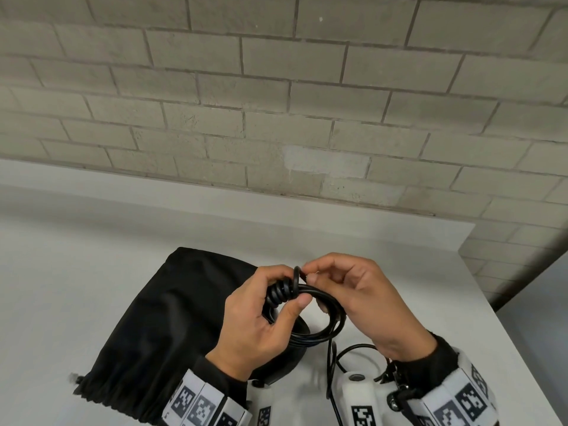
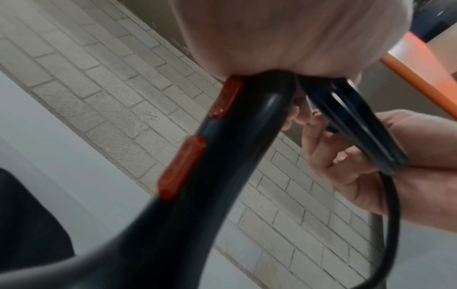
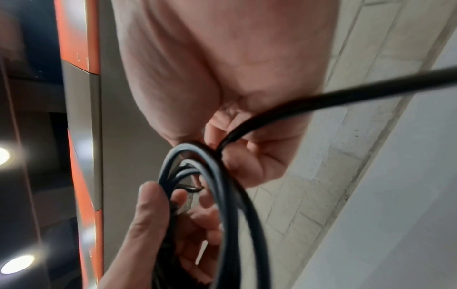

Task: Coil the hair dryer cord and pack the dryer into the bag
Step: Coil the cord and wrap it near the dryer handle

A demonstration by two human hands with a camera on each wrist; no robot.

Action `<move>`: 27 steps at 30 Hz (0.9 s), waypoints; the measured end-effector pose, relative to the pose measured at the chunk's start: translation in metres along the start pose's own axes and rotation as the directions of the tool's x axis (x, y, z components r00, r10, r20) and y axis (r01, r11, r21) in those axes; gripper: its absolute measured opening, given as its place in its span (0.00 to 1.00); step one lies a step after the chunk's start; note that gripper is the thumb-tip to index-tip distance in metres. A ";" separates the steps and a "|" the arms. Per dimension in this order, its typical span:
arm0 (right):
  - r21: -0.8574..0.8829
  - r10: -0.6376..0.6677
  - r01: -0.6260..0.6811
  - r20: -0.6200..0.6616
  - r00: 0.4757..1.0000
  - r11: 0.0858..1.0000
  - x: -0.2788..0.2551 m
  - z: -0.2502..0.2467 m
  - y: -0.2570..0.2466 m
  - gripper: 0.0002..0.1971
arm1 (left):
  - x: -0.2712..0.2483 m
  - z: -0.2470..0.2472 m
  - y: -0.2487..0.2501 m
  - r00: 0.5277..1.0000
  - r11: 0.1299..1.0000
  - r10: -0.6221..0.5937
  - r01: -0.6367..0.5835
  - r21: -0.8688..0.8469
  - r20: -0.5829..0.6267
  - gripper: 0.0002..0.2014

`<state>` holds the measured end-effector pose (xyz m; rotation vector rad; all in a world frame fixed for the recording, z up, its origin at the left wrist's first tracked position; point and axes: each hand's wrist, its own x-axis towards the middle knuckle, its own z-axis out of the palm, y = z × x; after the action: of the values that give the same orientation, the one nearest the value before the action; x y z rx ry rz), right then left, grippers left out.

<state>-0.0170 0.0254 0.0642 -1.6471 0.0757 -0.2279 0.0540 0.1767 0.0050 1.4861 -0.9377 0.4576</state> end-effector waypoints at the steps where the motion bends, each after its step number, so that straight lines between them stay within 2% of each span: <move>1: 0.000 -0.026 0.026 0.011 1.000 1.000 -0.001 -0.001 0.000 0.07 | 0.001 0.000 0.001 1.000 1.000 -0.003 0.003 -0.002 -0.006 0.17; 5: 0.000 -0.096 0.097 0.133 0.987 0.995 -0.010 -0.005 0.004 0.14 | 0.003 -0.001 0.003 1.000 0.999 -0.026 0.026 -0.034 -0.004 0.24; 8: -0.020 -0.114 0.120 0.186 0.976 0.993 -0.014 -0.007 0.008 0.12 | 0.005 -0.003 0.003 0.999 0.999 -0.035 0.035 -0.023 0.001 0.22; 13: -0.134 -0.148 0.161 0.098 0.984 0.978 -0.012 -0.007 0.014 0.02 | 0.006 -0.004 0.004 0.990 0.994 -0.108 0.109 -0.004 0.089 0.16; 17: -0.234 -0.228 0.231 0.038 0.973 0.944 -0.013 -0.009 0.016 0.05 | 0.016 -0.009 0.007 0.981 0.995 -0.095 0.090 0.040 0.166 0.12; 22: -0.348 -0.331 0.306 -0.014 0.943 0.886 -0.014 -0.007 0.017 0.07 | 0.023 -0.013 0.016 0.940 0.972 -0.187 0.219 -0.083 0.284 0.12; 24: -0.358 -0.342 0.312 -0.022 0.940 0.880 -0.014 -0.007 0.016 0.07 | 0.019 -0.005 0.017 0.955 0.972 -0.160 0.197 -0.130 0.249 0.14; 27: -0.317 -0.321 0.296 -0.028 0.947 0.901 -0.019 -0.004 0.014 0.08 | 0.011 0.008 0.013 0.981 0.982 -0.145 0.159 -0.104 0.127 0.13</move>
<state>-0.0347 0.0238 0.0484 -1.9607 -0.0970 -0.5488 0.0487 0.1672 0.0197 1.4810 -0.9194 0.2030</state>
